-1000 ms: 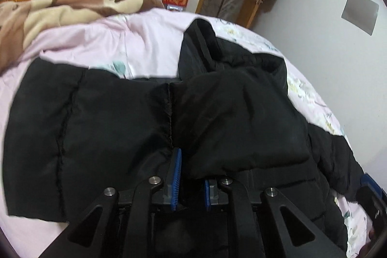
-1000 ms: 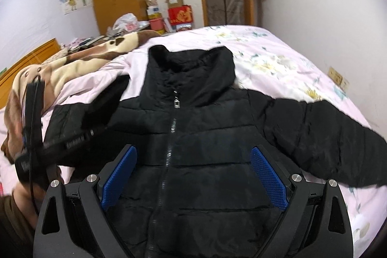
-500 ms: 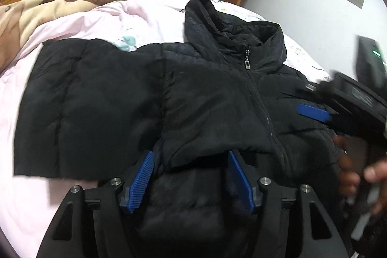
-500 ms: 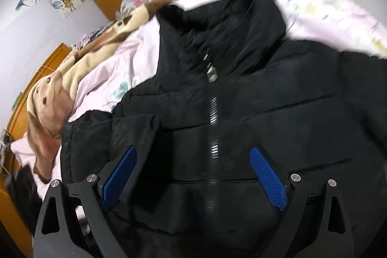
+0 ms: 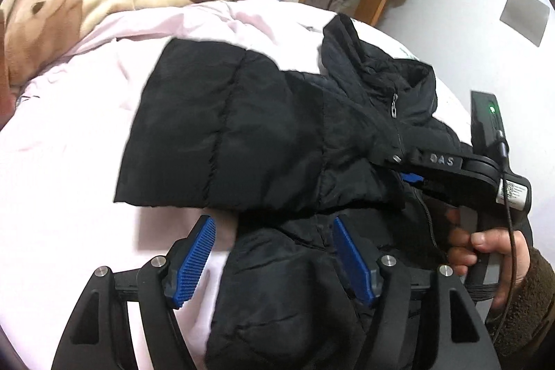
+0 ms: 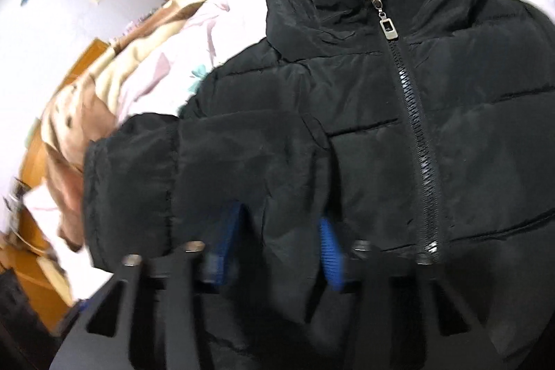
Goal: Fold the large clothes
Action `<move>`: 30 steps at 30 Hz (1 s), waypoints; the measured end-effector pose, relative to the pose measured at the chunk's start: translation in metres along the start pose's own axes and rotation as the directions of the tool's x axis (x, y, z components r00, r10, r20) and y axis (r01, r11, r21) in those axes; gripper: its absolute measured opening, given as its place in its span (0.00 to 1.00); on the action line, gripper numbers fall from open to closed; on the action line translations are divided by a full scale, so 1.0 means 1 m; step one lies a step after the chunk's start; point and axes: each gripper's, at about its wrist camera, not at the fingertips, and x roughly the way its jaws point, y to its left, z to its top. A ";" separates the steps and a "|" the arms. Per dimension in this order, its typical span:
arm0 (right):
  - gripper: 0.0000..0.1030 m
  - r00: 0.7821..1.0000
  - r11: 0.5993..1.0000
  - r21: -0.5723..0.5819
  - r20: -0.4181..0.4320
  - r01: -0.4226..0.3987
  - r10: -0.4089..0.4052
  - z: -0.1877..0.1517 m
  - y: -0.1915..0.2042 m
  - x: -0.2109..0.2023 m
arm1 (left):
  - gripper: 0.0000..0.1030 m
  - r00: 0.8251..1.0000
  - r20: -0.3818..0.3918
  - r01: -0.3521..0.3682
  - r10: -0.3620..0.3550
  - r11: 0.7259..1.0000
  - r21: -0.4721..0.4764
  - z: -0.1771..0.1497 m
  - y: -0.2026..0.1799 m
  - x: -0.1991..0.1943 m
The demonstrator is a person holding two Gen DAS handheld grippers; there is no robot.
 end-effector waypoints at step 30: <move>0.06 0.911 0.942 0.034 0.244 0.333 -0.331 0.042 -0.109 -0.138 | 0.68 0.980 0.028 -0.198 0.196 0.978 0.068 0.084 -0.071 0.086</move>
